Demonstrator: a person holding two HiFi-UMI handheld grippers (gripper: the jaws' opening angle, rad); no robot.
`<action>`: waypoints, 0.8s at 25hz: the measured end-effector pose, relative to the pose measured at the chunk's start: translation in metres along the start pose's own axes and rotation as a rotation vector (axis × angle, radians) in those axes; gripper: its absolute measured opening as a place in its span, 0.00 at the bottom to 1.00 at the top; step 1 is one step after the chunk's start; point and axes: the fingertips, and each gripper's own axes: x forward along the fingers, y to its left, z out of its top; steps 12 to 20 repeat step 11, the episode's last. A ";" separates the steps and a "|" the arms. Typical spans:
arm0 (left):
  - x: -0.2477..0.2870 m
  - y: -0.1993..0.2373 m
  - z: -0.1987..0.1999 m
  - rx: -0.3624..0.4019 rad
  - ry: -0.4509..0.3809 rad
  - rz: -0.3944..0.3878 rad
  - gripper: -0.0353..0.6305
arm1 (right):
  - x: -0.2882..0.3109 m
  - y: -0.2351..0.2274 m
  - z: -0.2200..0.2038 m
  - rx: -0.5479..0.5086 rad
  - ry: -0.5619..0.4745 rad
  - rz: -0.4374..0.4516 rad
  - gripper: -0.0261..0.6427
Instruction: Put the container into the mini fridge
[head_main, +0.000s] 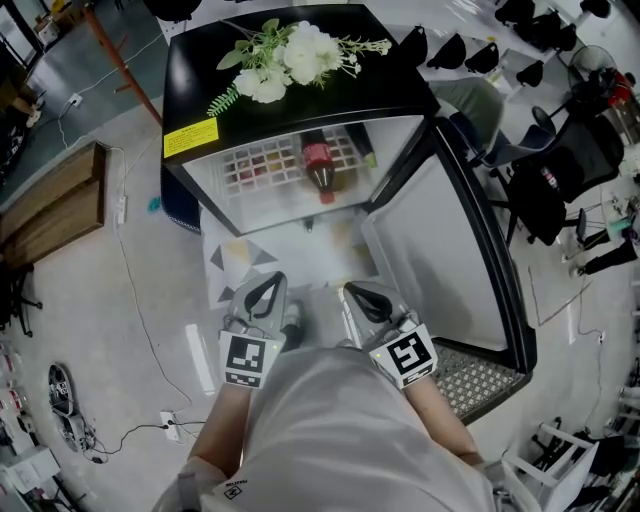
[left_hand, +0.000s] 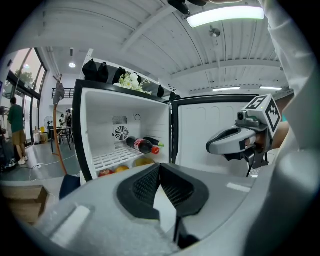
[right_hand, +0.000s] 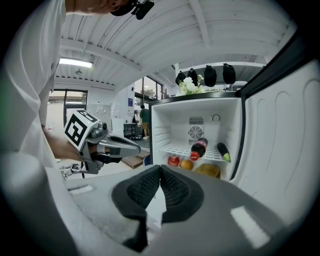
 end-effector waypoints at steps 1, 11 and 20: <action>0.000 0.000 0.000 0.002 0.003 -0.002 0.07 | 0.000 0.000 0.000 0.000 0.001 -0.001 0.04; 0.002 -0.009 -0.004 0.007 0.014 -0.032 0.07 | -0.005 0.001 -0.004 0.007 0.002 -0.008 0.04; 0.002 -0.009 -0.004 0.007 0.014 -0.032 0.07 | -0.005 0.001 -0.004 0.007 0.002 -0.008 0.04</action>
